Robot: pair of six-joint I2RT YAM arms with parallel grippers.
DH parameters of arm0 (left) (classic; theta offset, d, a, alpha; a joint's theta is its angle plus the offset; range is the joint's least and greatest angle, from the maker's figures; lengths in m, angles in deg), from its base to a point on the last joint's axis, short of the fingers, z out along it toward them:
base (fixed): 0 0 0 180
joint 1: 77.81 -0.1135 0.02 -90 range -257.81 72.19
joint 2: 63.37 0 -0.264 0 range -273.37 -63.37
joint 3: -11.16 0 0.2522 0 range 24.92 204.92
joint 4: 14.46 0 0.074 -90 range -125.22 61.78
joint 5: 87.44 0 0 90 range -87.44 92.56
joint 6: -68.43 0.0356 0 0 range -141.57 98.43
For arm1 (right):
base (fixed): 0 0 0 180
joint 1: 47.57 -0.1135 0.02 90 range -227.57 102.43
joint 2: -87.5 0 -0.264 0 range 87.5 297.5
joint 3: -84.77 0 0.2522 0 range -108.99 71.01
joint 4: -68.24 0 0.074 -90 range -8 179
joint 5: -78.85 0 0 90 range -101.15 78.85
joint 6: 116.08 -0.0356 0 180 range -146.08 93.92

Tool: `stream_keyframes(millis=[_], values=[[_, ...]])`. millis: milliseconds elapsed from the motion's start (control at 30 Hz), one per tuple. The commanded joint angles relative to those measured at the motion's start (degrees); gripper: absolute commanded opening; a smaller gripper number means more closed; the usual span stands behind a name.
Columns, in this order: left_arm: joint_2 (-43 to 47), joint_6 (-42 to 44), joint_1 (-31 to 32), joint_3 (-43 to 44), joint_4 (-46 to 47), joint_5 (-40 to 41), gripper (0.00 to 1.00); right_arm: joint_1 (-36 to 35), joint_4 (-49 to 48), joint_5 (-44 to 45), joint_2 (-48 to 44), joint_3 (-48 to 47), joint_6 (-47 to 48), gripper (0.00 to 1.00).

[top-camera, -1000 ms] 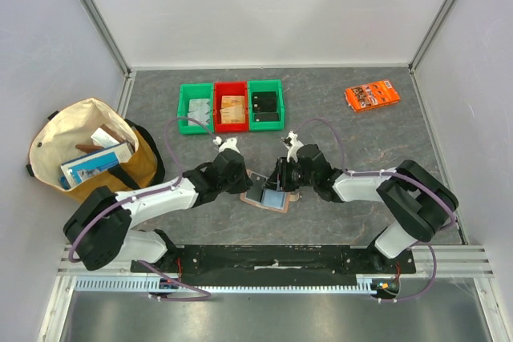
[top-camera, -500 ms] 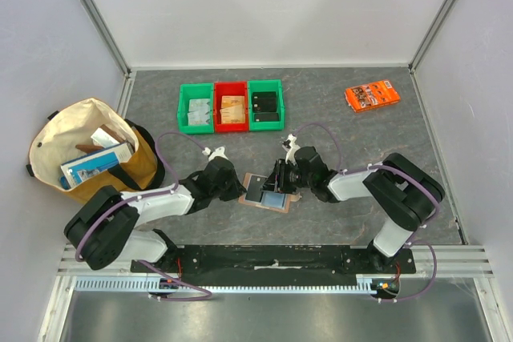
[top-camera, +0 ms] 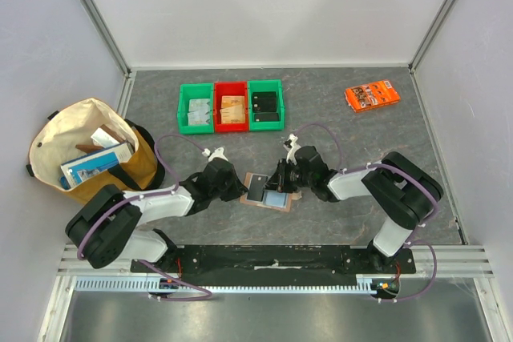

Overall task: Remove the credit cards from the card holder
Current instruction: Remove the credit card from the card holder.

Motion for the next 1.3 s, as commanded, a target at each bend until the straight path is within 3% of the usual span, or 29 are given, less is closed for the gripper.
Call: stream_keyframes(millis=[0,100,300,433,767,1100,1267], values=[[0.2,-2.7,0.3,-2.2,0.8,-2.1,0.02,0.3,-3.5,-1.2,-0.4,0.1,-0.1,0.11],[1.9,-3.8,0.4,-3.4,1.2,-2.1,0.02,1.7,-3.9,-4.5,0.2,-0.9,1.2,0.02],[10.0,-4.9,0.0,-5.7,1.9,-2.1,0.02,3.7,5.9,-11.2,3.6,-8.2,11.3,0.02],[13.5,-2.3,-0.9,-4.3,3.1,-4.2,0.06,3.7,6.7,-14.0,6.6,-9.9,13.2,0.02],[5.0,0.6,-3.0,-0.5,4.0,-4.0,0.02,3.8,5.9,-14.9,9.3,-9.5,14.0,0.04],[0.5,-3.0,-3.0,-3.1,5.7,-3.9,0.02,3.7,0.9,-14.1,8.5,-6.3,11.8,0.28],[0.9,-3.8,-3.0,-4.0,5.8,-3.6,0.02,3.7,-4.7,-13.2,8.6,-3.4,7.8,0.29]])
